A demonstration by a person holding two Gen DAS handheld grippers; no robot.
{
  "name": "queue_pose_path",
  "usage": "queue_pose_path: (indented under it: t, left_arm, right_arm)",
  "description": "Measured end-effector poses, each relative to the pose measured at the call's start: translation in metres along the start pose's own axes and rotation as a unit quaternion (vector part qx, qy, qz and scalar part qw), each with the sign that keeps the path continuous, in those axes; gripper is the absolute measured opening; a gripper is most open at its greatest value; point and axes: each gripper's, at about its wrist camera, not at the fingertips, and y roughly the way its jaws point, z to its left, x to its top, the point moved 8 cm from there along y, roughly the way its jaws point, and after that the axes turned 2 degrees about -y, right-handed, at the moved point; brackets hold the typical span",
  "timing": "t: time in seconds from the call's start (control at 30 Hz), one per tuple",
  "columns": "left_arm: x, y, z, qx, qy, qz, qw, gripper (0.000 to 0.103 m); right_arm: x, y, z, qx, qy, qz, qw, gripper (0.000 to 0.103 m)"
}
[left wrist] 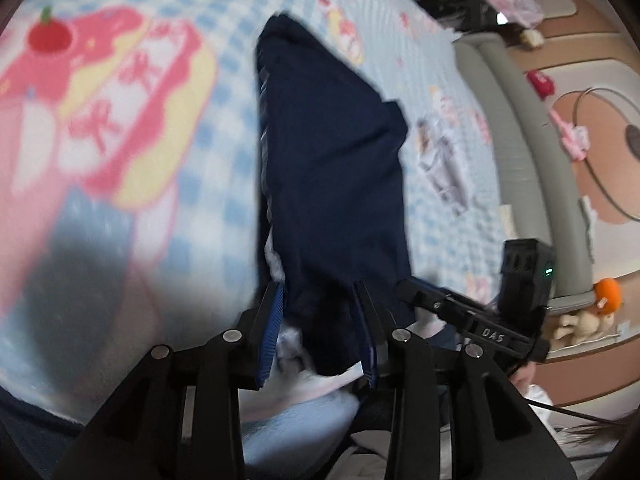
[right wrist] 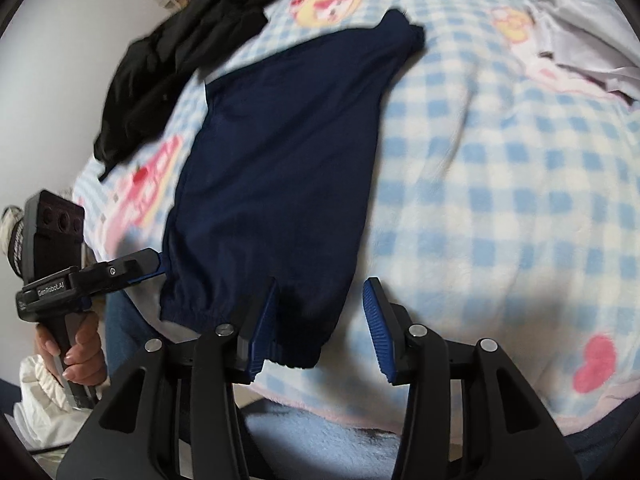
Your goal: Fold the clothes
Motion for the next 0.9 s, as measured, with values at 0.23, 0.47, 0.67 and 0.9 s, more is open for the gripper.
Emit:
queue_pose_path:
  t: [0.23,0.47,0.67,0.9]
  left_arm:
    - [-0.01,0.002,-0.001,0.03,0.021,0.023,0.9991,0.036]
    - [-0.016,0.015,0.0,0.038,0.016,0.034,0.9986,0.039]
    - [-0.018,0.013,0.004,0.032,0.003,0.038,0.9988,0.039]
    - [-0.019,0.015,-0.005,0.02,0.011,0.028,0.9993,0.021]
  right_arm:
    - [-0.009,-0.013,-0.019,-0.011,0.02,-0.014,1.0,0.044]
    - [-0.012,-0.009,-0.005,0.037,0.006,-0.004,0.999,0.047]
    - [-0.016,-0.003,0.002,0.043,-0.005,0.006,0.999,0.047]
    - [-0.021,-0.001,0.015,0.039,-0.037,0.011,0.998,0.025]
